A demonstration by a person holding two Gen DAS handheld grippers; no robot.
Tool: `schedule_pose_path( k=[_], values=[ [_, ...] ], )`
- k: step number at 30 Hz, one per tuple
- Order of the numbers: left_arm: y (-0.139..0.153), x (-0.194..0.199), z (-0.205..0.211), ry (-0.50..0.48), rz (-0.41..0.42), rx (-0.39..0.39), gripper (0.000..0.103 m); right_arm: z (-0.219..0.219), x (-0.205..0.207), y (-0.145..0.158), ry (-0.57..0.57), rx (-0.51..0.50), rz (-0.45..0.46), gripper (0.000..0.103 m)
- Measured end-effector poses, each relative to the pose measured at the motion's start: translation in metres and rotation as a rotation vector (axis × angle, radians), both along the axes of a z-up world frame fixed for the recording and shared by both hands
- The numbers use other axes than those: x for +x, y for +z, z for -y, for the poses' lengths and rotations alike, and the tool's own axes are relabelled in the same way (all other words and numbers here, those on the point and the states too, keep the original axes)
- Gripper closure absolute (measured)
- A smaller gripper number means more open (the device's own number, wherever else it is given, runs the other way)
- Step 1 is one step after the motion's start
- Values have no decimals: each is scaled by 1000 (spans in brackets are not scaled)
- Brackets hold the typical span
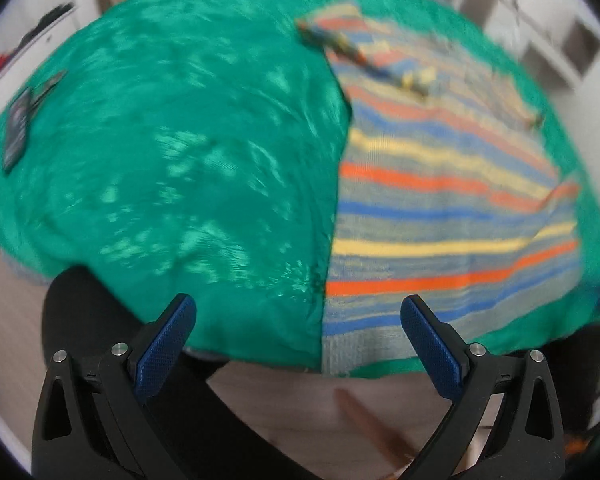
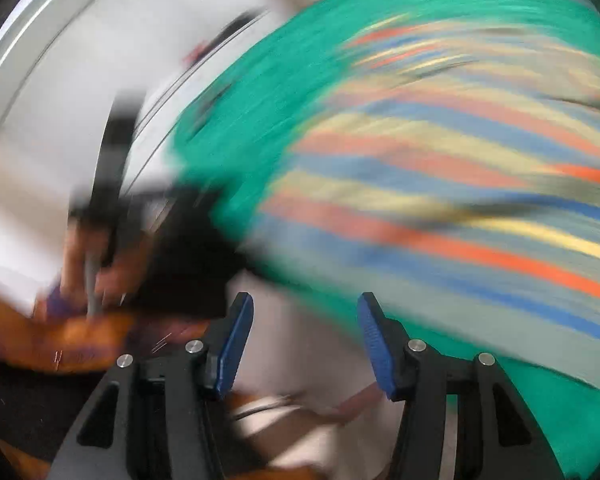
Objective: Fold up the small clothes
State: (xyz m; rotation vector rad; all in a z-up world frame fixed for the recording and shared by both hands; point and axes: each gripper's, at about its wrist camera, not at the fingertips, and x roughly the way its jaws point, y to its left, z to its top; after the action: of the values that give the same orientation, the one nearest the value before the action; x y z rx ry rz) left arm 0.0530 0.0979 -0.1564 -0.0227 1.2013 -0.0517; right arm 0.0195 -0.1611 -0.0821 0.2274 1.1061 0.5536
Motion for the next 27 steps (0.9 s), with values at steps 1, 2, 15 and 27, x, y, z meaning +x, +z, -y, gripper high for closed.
schedule_pose_path(
  k=[1, 2, 15, 27],
  values=[
    [-10, 3, 6, -12, -24, 20, 2, 40, 4, 0, -138, -71, 11, 46],
    [-21, 6, 12, -22, -56, 34, 6, 58, 10, 1, -195, -111, 1, 44],
    [-19, -4, 27, -94, -101, -26, 100, 110, -9, -25, -208, -92, -167, 97],
    [-43, 0, 62, -184, -110, 282, 101, 84, -20, -94, -273, -287, -330, 98]
  ],
)
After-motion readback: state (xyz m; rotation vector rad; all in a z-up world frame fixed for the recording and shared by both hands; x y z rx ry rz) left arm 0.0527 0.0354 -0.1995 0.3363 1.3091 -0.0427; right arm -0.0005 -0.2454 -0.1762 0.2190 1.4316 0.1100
